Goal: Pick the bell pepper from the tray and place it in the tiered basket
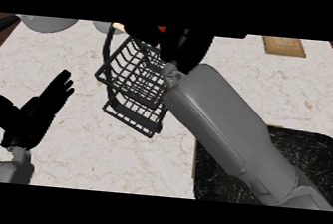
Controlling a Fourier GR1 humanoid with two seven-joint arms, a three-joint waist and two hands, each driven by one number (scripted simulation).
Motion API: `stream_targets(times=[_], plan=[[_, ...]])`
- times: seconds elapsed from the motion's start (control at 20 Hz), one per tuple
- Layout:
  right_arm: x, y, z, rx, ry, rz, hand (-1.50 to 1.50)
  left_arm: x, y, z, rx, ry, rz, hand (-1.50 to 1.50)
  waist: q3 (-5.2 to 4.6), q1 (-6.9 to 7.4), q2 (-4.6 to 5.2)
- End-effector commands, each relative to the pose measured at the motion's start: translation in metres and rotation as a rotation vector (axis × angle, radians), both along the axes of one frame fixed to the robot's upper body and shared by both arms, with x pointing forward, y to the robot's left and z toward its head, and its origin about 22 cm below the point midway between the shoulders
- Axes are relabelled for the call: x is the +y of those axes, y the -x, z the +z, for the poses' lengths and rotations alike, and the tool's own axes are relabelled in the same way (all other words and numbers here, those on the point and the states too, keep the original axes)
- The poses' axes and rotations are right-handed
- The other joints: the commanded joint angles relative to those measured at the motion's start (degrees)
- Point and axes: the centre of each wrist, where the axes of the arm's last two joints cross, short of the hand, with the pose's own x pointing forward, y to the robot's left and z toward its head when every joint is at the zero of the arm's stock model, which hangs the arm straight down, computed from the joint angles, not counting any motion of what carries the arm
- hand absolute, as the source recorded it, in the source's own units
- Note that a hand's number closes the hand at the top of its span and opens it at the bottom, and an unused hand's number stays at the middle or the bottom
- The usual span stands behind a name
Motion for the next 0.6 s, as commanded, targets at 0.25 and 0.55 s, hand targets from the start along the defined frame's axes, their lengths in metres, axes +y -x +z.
stream_targets(times=[0.25, 0.55], plan=[[-0.056, 0.009, 0.022, -0.122, -0.251, -0.180, -1.50, 0.012, 0.011, -0.006, 0.012, 0.000, 0.038, 0.00, -0.01, -3.32, -0.61], [-0.121, 0.065, 0.015, -0.149, -0.263, -0.239, -1.50, 0.025, 0.035, -0.007, 0.013, -0.010, 0.069, 0.00, 0.04, -3.80, -0.92]])
